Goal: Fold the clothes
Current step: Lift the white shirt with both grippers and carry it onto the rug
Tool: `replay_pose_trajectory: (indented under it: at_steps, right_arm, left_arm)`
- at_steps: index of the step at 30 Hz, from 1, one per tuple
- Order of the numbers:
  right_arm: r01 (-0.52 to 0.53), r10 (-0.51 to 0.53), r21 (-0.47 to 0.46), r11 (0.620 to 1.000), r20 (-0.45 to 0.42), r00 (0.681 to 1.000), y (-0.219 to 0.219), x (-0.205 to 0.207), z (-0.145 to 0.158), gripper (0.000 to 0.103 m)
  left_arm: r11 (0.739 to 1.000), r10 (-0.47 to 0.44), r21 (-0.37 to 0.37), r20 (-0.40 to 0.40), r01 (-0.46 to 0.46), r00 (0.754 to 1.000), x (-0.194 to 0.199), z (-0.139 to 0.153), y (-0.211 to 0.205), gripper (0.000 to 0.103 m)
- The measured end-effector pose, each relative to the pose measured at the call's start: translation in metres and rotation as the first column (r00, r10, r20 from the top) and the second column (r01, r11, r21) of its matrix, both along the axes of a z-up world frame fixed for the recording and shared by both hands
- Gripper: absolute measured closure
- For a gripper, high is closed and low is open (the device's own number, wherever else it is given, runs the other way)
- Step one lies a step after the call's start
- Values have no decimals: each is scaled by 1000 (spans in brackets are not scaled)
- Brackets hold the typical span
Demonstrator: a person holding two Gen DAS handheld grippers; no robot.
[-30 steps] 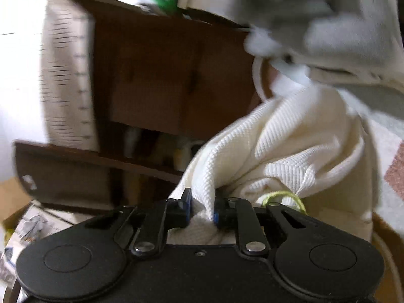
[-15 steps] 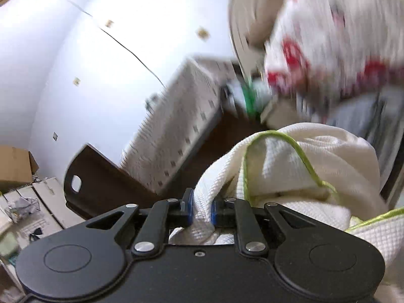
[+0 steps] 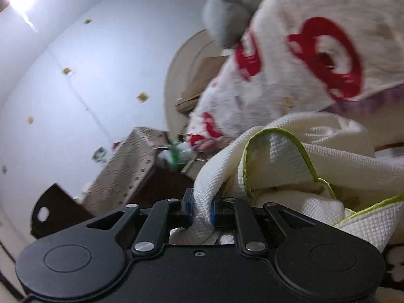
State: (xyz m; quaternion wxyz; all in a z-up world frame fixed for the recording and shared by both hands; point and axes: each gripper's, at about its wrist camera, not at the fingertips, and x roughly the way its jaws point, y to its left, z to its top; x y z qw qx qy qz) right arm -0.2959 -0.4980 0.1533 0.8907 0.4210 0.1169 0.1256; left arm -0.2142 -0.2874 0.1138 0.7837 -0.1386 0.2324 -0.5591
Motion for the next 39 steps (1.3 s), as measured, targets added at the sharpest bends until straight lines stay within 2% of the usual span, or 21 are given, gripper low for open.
replay_pose_trajectory:
  at_steps: [2,5,9,14,19,22,31,34,36,38,39]
  right_arm:
    - [13,-13,7,1000,-10,1000,-15,-6,-11,88]
    - [-25,24,73,997,18,1000,-30,-16,-24,88]
    - [-96,91,133,986,37,995,-30,-9,-34,88]
    - [-176,173,143,974,36,984,-17,15,-32,88]
    - [-169,169,118,978,9,985,-3,20,-10,88]
    - [-160,162,101,982,-8,987,6,22,5,88]
    - [-144,147,88,986,-29,989,32,9,42,88]
    - [-147,151,101,984,-35,988,37,5,52,88]
    - [-73,78,61,996,-90,993,20,22,34,86]
    - [23,-23,0,1000,-156,988,-3,45,9,70]
    - [69,-74,-33,997,-186,980,-15,56,-4,54]
  left_arm:
    - [1000,4,14,10,-4,1000,-10,-4,-4,97]
    - [999,9,39,30,-10,999,-19,-5,-2,97]
    - [998,27,63,32,-29,999,-18,-6,9,97]
    - [997,51,58,47,-53,998,-8,-2,29,97]
    - [1000,17,23,23,-17,1000,9,8,44,97]
    - [999,-40,10,45,39,998,15,19,50,97]
    - [988,-146,-33,58,149,988,11,53,81,97]
    - [987,-155,40,3,155,988,36,47,66,96]
    - [983,-154,97,-34,156,988,54,40,54,93]
    - [966,-112,231,-37,118,993,89,7,24,93]
    - [948,-62,309,-30,68,998,107,-15,10,93]
